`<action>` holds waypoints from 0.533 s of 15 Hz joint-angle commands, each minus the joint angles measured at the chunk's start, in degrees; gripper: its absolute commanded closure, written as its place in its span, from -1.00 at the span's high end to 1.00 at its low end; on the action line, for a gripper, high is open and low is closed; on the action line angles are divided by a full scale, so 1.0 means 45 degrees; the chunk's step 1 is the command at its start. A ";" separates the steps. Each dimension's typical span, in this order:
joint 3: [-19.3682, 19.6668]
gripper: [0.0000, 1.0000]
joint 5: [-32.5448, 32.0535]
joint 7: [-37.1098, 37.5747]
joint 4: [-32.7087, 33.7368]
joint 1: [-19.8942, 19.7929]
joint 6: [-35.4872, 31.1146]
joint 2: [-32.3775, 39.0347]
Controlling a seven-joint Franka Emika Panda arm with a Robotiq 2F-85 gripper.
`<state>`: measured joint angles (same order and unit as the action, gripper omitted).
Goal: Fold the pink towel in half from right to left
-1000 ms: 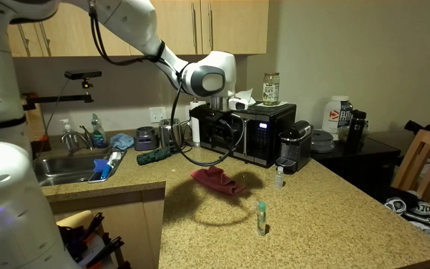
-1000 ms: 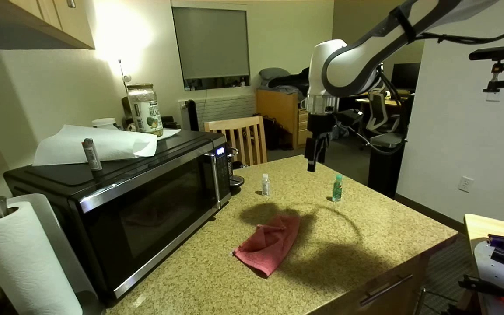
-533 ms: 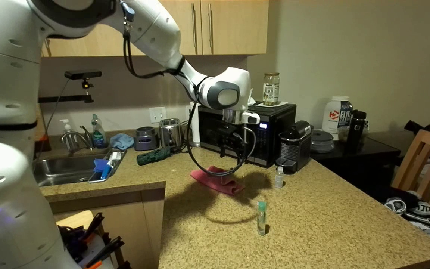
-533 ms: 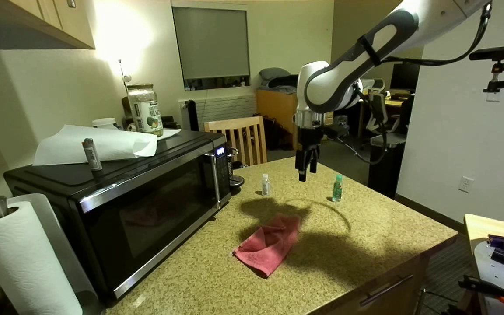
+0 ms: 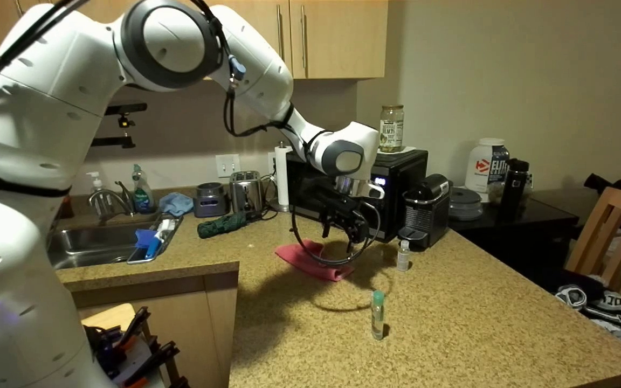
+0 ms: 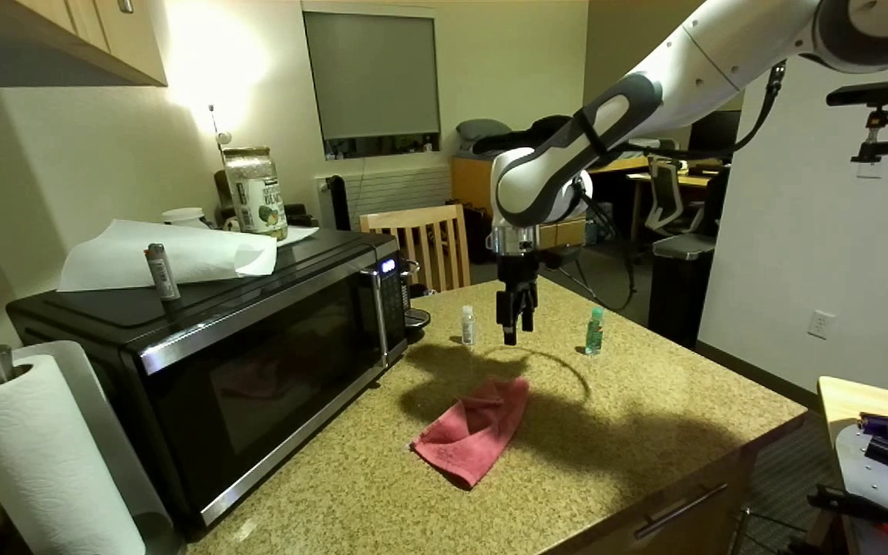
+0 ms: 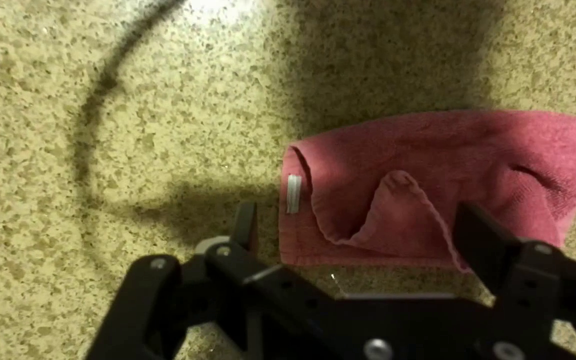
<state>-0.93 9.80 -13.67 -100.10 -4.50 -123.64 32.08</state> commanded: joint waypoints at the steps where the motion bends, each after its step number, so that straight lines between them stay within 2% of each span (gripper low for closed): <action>1: -0.0225 1.00 -0.0139 -0.0527 0.1513 -0.0361 0.1053 0.1096; 8: -0.0225 1.00 -0.0331 -0.0375 0.2507 -0.0267 0.1676 0.2103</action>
<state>-1.20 9.50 -14.36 -90.70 -5.07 -117.59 40.11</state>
